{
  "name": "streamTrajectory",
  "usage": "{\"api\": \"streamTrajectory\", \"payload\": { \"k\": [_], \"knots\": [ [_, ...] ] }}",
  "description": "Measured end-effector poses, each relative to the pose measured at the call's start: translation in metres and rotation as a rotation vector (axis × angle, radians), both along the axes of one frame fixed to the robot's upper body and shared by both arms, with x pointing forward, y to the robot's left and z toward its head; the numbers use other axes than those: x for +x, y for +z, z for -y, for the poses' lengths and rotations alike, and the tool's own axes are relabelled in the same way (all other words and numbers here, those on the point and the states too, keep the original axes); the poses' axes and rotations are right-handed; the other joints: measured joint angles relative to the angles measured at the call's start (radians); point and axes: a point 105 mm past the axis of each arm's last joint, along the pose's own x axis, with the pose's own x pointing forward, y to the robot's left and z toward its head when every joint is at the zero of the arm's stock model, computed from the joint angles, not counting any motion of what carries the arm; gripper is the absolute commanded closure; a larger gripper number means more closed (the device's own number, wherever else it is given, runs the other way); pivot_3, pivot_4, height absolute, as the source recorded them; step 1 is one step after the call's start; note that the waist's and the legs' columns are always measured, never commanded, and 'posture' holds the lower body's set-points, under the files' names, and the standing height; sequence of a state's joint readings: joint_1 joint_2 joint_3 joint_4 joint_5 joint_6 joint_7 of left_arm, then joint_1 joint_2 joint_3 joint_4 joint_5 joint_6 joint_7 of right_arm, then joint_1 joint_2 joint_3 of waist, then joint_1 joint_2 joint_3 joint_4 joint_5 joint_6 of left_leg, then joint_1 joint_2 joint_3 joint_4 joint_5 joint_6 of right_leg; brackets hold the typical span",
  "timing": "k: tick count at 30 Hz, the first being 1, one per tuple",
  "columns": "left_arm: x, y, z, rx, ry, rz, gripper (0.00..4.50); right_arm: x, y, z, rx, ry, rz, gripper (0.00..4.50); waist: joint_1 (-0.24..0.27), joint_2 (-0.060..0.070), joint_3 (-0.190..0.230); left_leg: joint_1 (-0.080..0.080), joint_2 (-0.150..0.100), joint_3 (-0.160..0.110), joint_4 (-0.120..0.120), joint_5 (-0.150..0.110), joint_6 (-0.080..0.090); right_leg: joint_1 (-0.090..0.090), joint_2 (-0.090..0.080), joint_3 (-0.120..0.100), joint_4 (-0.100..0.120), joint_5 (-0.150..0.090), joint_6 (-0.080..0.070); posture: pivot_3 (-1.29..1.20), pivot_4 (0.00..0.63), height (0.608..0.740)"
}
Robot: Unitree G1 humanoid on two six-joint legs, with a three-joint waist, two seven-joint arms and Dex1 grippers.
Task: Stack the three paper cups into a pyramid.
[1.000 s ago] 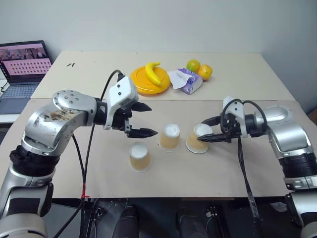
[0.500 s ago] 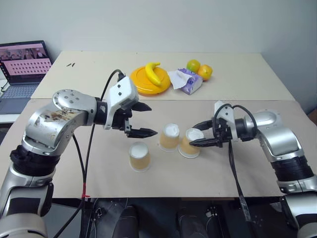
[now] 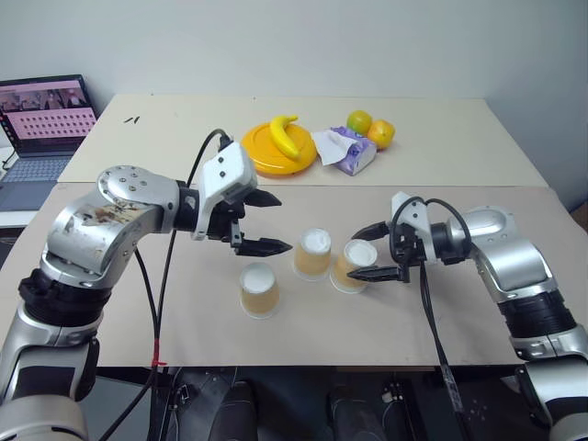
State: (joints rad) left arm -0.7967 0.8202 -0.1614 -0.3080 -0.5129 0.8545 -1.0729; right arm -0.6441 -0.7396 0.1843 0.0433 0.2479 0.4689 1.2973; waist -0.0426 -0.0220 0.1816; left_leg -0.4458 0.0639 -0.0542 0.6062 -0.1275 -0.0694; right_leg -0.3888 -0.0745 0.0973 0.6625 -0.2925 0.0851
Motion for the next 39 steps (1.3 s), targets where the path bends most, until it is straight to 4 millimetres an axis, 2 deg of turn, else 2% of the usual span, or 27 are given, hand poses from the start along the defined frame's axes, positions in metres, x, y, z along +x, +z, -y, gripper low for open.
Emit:
{"api": "streamTrajectory", "payload": {
  "k": [3, 7, 11, 16, 18, 22, 24, 28, 34, 36, 39],
  "knots": [
    [0.000, 0.000, 0.000, 0.000, 0.001, -0.001, 0.00, -0.001, 0.003, 0.005, -0.024, -0.003, 0.011, 0.06, 0.000, 0.000, 0.000, 0.000, 0.000, 0.000, 0.000, 0.000, 0.000, 0.000, 0.000, 0.000, 0.000, 0.000, 0.000, 0.00, 0.150, 0.732],
    [0.000, 0.000, 0.000, 0.001, 0.001, -0.003, 0.00, -0.009, 0.017, 0.014, -0.094, 0.009, 0.055, 0.06, 0.002, 0.000, 0.000, 0.000, 0.000, 0.000, 0.000, 0.000, 0.000, 0.000, 0.000, 0.000, 0.000, 0.000, 0.001, 0.00, 0.150, 0.732],
    [0.000, 0.000, 0.000, 0.001, -0.002, -0.005, 0.00, -0.020, 0.044, 0.014, -0.072, 0.033, 0.090, 0.06, 0.001, 0.000, 0.000, 0.000, 0.000, 0.000, 0.000, 0.000, 0.000, 0.000, 0.000, 0.000, 0.000, 0.000, 0.000, 0.00, 0.150, 0.732],
    [-0.003, -0.005, -0.003, 0.003, -0.001, -0.021, 0.00, -0.037, 0.101, 0.017, 0.013, 0.047, 0.192, 0.06, 0.001, 0.000, 0.000, 0.000, 0.000, 0.000, -0.001, 0.000, 0.000, 0.000, 0.000, 0.000, -0.001, 0.000, 0.000, 0.00, 0.150, 0.732],
    [-0.009, -0.010, -0.008, -0.018, -0.003, -0.059, 0.00, -0.048, 0.110, 0.016, 0.052, 0.073, 0.183, 0.06, 0.000, 0.000, 0.000, 0.000, 0.000, 0.000, -0.001, -0.001, 0.001, 0.000, 0.000, 0.000, -0.001, 0.000, 0.000, 0.00, 0.150, 0.732],
    [-0.025, -0.012, -0.015, -0.107, -0.026, -0.094, 0.00, -0.062, 0.103, 0.013, 0.077, 0.121, 0.119, 0.06, 0.000, 0.000, 0.001, 0.000, 0.001, 0.000, 0.000, -0.001, 0.001, 0.000, 0.000, 0.000, -0.001, 0.000, -0.001, 0.00, 0.150, 0.732],
    [-0.030, -0.006, -0.019, -0.164, -0.026, -0.088, 0.00, -0.062, 0.096, 0.015, 0.077, 0.106, 0.092, 0.06, 0.001, 0.000, 0.001, 0.000, 0.000, 0.001, 0.001, -0.001, 0.001, 0.000, -0.001, 0.000, 0.000, -0.001, 0.000, 0.00, 0.150, 0.732],
    [-0.036, -0.002, -0.021, -0.217, -0.009, -0.062, 0.00, -0.059, 0.094, 0.014, 0.081, 0.099, 0.094, 0.06, 0.002, -0.001, 0.001, 0.001, 0.000, 0.000, 0.001, -0.001, 0.001, 0.001, -0.001, 0.000, 0.000, -0.001, 0.001, 0.00, 0.150, 0.732],
    [-0.054, -0.017, -0.033, -0.231, 0.018, -0.089, 0.00, -0.053, 0.085, 0.013, 0.082, 0.102, 0.065, 0.06, -0.003, -0.001, 0.001, 0.001, 0.001, 0.001, 0.000, -0.001, 0.001, 0.000, -0.001, 0.001, -0.001, 0.000, -0.001, 0.00, 0.150, 0.732],
    [-0.055, -0.032, -0.044, -0.247, 0.072, -0.140, 0.00, -0.052, 0.083, 0.012, 0.086, 0.110, 0.054, 0.06, -0.002, -0.001, 0.001, 0.001, 0.001, 0.001, 0.000, -0.001, 0.002, 0.000, -0.001, 0.000, 0.000, -0.001, -0.002, 0.00, 0.150, 0.732],
    [-0.057, -0.046, -0.051, -0.236, 0.110, -0.128, 0.00, -0.052, 0.082, 0.010, 0.088, 0.117, 0.052, 0.06, 0.000, -0.001, 0.001, 0.001, 0.001, 0.001, 0.000, -0.001, 0.001, 0.000, -0.001, 0.000, -0.001, -0.001, -0.002, 0.00, 0.150, 0.732]
  ]
}}
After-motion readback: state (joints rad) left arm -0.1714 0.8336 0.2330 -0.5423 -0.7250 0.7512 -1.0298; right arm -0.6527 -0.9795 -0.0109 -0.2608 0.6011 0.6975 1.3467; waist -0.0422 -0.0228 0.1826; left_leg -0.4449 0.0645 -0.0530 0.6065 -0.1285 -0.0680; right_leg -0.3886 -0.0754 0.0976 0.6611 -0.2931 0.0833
